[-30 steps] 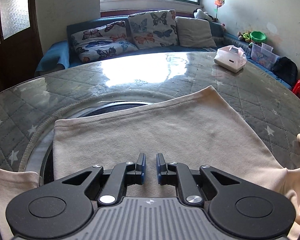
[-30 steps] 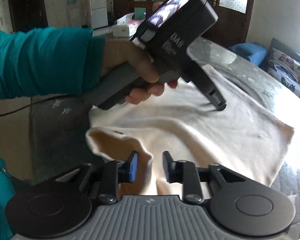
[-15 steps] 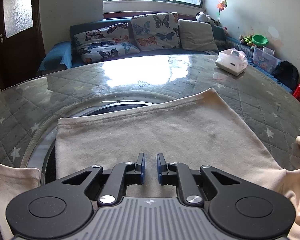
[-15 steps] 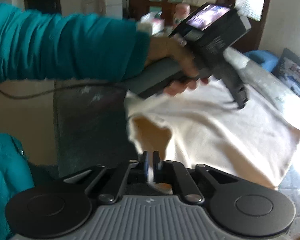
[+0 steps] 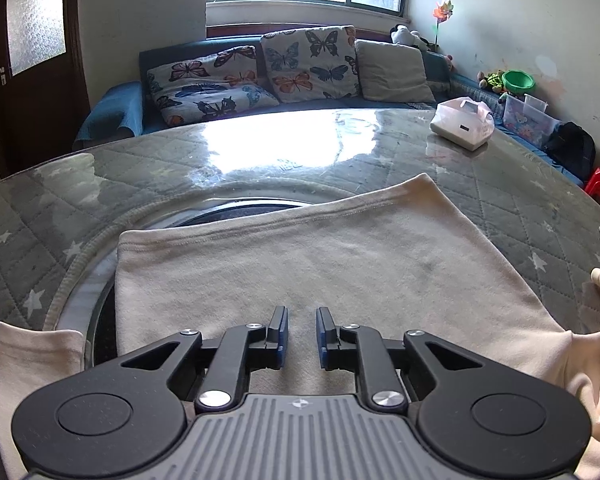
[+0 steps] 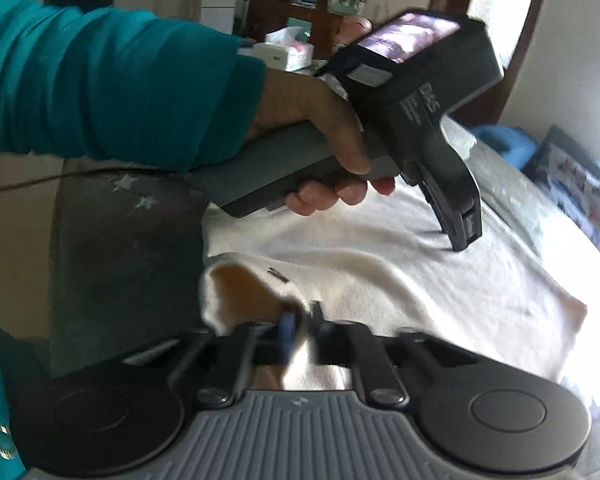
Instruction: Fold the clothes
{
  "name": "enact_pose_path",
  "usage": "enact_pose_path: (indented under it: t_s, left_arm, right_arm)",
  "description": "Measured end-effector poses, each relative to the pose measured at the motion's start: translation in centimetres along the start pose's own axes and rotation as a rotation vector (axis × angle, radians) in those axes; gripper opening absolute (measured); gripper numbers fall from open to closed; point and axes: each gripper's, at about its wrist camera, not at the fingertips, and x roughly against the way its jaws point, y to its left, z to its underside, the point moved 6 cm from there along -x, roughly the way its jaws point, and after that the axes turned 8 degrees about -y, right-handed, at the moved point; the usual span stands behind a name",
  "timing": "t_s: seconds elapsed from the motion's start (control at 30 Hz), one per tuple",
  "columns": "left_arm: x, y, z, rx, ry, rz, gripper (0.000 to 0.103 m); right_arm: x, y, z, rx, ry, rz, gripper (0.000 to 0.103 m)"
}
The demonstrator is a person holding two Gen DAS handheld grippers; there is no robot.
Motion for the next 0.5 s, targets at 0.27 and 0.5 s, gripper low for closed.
enact_pose_path:
  t_s: [0.27, 0.5]
  left_arm:
    - [-0.2, 0.3, -0.1, 0.009, -0.01, 0.001, 0.017]
    - [2.2, 0.2, -0.3, 0.03, -0.043, 0.019, 0.017]
  right_arm:
    - [1.2, 1.6, 0.7, 0.03, 0.021, -0.065, 0.004]
    - [4.7, 0.2, 1.0, -0.117, -0.032, -0.021, 0.011]
